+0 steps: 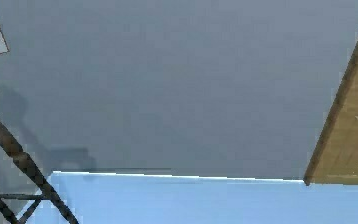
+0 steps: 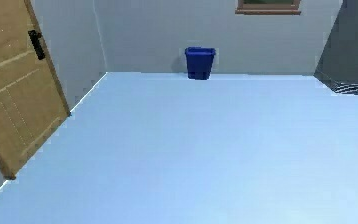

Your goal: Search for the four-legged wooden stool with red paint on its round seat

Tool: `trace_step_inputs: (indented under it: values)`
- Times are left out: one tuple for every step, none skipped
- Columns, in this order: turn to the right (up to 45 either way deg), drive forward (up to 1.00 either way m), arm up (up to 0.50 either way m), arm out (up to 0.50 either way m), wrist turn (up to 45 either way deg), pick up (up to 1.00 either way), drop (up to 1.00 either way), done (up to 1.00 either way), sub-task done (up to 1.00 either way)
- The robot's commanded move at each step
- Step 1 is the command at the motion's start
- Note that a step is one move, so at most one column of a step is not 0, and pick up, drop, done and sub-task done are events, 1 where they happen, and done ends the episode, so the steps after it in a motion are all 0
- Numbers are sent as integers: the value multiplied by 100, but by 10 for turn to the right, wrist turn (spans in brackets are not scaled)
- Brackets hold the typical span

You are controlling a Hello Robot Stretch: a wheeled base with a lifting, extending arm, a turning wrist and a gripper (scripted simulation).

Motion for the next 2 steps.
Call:
trace_step_inputs:
  values:
    - [-450,0,0,0,0,0,0,0,0]
    - [-450,0,0,0,0,0,0,0,0]
